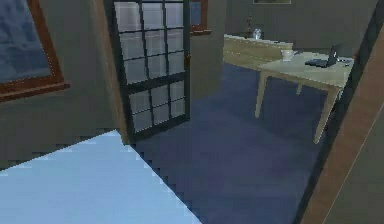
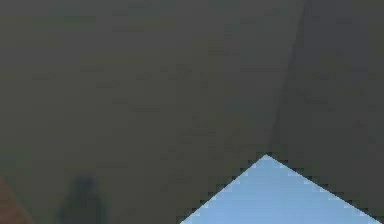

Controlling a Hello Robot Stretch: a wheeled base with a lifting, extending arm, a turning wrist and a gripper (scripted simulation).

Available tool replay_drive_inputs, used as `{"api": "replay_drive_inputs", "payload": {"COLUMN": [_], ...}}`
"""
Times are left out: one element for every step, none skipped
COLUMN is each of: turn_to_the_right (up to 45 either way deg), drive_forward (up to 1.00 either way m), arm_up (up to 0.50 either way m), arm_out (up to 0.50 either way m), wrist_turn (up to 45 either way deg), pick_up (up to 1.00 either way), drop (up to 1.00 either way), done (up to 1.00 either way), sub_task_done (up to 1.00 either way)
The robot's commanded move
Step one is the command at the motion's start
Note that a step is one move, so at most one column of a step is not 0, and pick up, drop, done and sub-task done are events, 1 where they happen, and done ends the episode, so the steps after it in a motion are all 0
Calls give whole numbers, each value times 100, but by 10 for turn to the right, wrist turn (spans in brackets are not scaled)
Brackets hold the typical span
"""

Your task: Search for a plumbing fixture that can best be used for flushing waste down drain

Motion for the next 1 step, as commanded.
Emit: {"api": "replay_drive_inputs", "payload": {"turn_to_the_right": [0], "drive_forward": [40], "arm_up": [0], "arm_out": [0], "wrist_turn": [0], "pick_up": [0], "drop": [0], "done": [0], "sub_task_done": [0]}}
